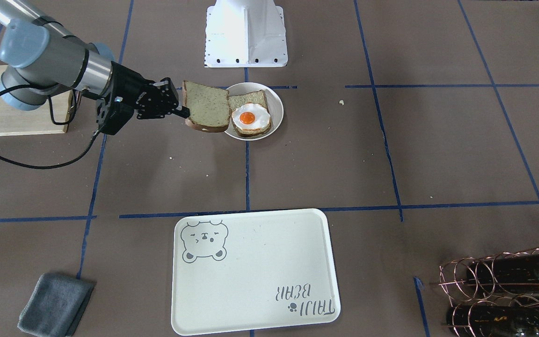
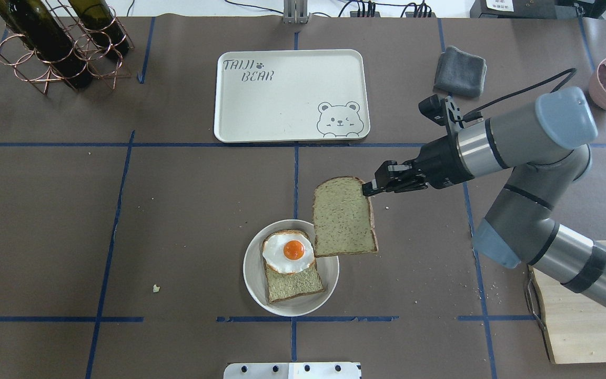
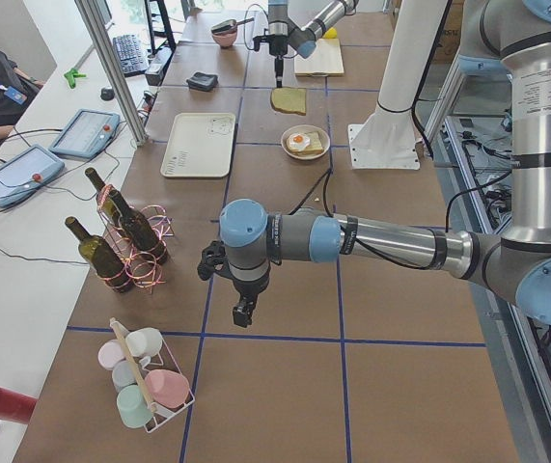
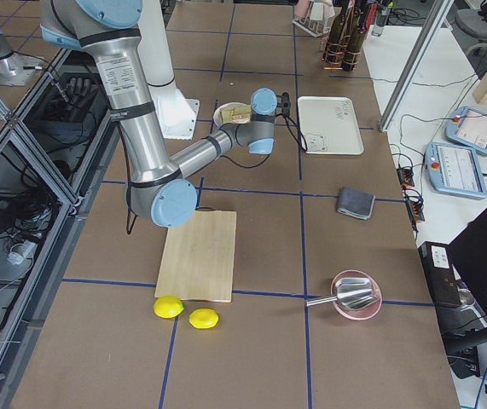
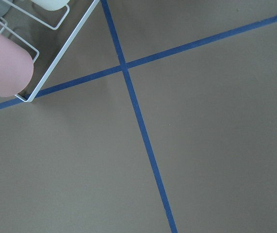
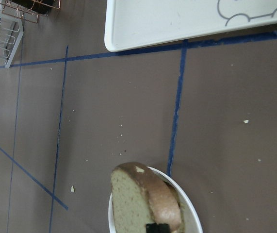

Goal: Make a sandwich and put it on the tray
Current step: 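Lift the bread slice with the right gripper and carry it over the plate, then lower the bread onto the egg toast and open the right gripper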

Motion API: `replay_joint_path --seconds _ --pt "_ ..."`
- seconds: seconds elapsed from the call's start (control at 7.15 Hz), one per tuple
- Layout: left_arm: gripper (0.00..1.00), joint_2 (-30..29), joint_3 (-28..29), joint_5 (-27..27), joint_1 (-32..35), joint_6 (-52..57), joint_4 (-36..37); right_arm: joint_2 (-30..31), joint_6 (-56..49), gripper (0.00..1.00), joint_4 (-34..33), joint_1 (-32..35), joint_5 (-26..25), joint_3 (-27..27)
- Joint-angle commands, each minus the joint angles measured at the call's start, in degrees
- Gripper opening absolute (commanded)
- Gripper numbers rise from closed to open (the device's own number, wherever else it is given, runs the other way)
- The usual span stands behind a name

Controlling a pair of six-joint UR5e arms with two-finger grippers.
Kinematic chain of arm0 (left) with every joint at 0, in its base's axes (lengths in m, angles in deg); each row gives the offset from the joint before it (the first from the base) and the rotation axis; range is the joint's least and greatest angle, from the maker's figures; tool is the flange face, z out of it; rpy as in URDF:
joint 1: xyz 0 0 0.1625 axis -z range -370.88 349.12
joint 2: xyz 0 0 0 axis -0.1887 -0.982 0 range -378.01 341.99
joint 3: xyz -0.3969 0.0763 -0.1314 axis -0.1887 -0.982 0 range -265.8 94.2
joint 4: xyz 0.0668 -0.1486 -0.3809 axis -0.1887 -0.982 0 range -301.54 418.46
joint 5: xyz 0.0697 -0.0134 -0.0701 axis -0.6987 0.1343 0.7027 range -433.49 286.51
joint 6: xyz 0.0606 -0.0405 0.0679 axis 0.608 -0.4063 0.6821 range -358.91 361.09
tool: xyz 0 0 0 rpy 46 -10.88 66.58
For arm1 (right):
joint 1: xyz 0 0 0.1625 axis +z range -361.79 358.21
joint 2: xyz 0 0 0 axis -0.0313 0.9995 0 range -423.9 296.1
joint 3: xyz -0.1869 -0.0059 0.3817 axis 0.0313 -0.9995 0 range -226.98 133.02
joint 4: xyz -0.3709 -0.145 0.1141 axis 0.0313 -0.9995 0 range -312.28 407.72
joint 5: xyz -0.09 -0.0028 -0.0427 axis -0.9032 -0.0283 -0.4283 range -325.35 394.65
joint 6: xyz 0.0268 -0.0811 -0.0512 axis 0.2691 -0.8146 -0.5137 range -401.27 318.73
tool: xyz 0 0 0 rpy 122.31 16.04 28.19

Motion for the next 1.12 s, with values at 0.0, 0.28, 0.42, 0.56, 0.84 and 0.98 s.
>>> replay_joint_path --seconds 0.0,0.28,0.42,0.56,0.84,0.98 --pt "1.0 0.0 0.0 0.0 0.0 0.0 -0.1 -3.6 -1.5 0.0 -4.4 -5.5 -4.1 -0.9" --pt "1.0 0.0 0.0 0.0 -0.1 0.0 0.0 -4.5 -6.5 0.0 -4.5 -7.8 -5.1 -3.9" --pt "1.0 0.0 0.1 0.0 0.0 0.0 -0.1 -5.4 -7.1 0.0 -4.6 -8.0 -5.6 -5.0" --pt "1.0 0.0 0.1 0.0 -0.1 0.0 -0.1 -5.5 -7.1 0.0 -4.7 -9.3 -7.0 -5.3" --pt "1.0 0.0 0.1 0.0 -0.1 0.0 -0.1 -5.4 -7.1 0.0 -4.7 -11.6 -9.7 -6.0" --pt "1.0 0.0 0.1 0.0 -0.1 0.0 -0.1 -5.5 -7.1 0.0 -4.7 -11.7 -10.0 -6.2"
